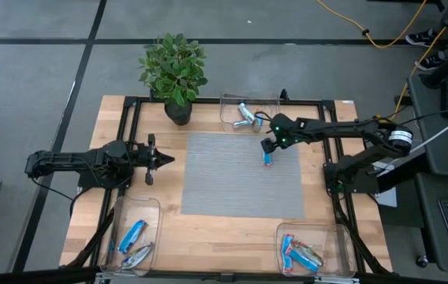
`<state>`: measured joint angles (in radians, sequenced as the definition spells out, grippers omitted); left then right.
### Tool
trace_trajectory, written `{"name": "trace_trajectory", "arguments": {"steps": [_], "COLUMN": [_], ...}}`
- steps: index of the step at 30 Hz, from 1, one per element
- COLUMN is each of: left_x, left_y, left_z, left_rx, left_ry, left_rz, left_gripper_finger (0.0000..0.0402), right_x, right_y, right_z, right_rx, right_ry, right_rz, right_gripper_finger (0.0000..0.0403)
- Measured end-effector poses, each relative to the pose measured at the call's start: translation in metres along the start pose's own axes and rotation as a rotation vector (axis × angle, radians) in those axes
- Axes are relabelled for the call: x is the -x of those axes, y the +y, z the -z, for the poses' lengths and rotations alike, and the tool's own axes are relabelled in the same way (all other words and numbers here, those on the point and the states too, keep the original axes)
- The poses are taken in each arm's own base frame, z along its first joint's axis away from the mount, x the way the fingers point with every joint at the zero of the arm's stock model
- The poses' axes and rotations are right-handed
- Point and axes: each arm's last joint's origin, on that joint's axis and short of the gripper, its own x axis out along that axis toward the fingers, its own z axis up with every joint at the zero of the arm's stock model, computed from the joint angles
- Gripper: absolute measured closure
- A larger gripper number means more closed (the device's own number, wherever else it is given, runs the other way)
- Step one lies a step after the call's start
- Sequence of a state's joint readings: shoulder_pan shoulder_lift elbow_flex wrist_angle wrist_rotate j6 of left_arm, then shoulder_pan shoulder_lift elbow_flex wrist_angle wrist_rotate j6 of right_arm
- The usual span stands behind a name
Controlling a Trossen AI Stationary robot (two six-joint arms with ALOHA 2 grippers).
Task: Pick and place Granola Bars by type
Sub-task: Put the red granola bar into the bottom right transparent bin
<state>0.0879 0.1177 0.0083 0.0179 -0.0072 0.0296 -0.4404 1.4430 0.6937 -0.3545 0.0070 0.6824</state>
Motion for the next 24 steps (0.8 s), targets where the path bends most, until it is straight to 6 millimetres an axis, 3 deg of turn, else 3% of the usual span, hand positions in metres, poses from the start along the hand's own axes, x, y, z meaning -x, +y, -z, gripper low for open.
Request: {"name": "trace_trajectory", "arguments": {"steps": [8,17,24], "left_x": [0.0,0.0,0.0], "left_y": [0.0,0.0,0.0], "left_z": [0.0,0.0,0.0], "left_rx": [0.0,0.0,0.0], "left_ry": [0.0,0.0,0.0], "left_rz": [0.0,0.001,0.0], "left_gripper_finger": [0.0392,0.0388,0.0395], "right_x": [-0.022,-0.029,-0.029], "right_y": [0.002,0.011,0.011], "right_z": [0.006,0.012,0.013], "right_rx": [-0.053,-0.029,-0.024], "right_ry": [0.034,-0.015,-0.022], "right_rz": [0.051,0.118,0.134], "right_gripper_finger": [0.007,0.0072,0.0126]}}
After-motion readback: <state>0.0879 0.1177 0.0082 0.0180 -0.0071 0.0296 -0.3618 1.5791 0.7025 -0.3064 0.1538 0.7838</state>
